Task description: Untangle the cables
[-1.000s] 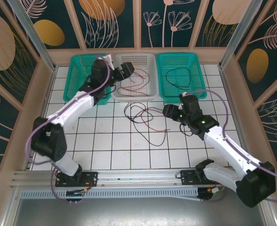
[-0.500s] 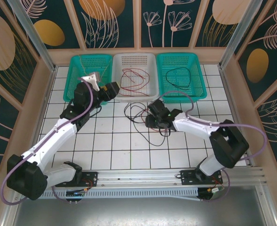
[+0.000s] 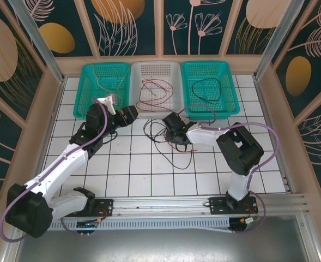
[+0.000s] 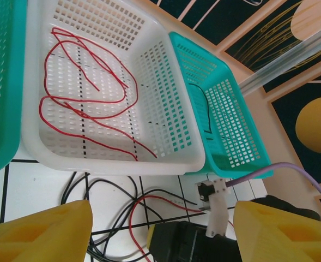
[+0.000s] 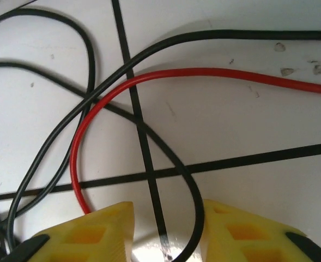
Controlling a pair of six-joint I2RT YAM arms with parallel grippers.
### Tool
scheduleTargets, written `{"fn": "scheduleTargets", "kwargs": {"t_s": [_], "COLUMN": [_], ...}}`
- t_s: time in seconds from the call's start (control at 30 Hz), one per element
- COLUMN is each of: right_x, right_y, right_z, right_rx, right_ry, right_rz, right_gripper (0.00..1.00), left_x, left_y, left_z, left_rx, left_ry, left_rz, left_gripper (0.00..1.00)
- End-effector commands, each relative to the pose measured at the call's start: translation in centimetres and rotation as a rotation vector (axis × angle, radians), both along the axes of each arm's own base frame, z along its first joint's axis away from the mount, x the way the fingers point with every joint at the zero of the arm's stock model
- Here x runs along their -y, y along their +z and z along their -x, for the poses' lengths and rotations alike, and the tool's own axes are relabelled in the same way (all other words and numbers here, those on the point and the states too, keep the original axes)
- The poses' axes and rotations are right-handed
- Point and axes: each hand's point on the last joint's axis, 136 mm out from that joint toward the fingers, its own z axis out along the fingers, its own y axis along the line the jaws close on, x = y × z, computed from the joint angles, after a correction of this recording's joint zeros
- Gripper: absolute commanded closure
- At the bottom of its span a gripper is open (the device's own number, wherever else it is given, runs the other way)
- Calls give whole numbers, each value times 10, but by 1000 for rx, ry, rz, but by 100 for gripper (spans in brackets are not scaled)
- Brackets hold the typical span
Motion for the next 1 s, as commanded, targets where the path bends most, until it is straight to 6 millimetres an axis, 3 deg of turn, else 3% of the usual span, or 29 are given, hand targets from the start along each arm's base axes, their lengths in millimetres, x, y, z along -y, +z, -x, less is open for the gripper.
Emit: {"fn": "scheduleTargets", "kwargs": {"t_s": [0.0, 0.1, 0.17, 0.47, 0.57, 0.7, 0.83, 0.97], "right_x": [3, 2, 0, -18, -24, -17, -20, -27], "right_y": [0, -4, -3, -12, -4, 43, 126, 198], "right_z": [-9, -2, 8, 96, 114, 100, 67, 56], "right_rx": [10, -19, -35, -256, -266, -120, 130, 337], "right_ry": [-47, -24, 7, 279, 338, 306, 300, 366], "right_rz": [25, 28, 18, 0, -7, 13, -21, -92], "right_gripper": [76, 93, 100, 100, 100, 100, 100, 100], "left_x": [5, 5, 5, 8, 10, 11, 17, 29], "left_y": [9, 11, 12, 11, 11, 12, 17, 36], "left_z": [4, 3, 2, -4, -5, -3, -5, -5], "left_rx": [33, 40, 43, 40, 35, 42, 58, 104], "left_ry": [-34, -37, -35, -36, -39, -50, -74, -131], "left_rz": [18, 14, 12, 19, 28, 36, 59, 121], "left_gripper": [31, 32, 32, 33, 34, 34, 33, 33]}}
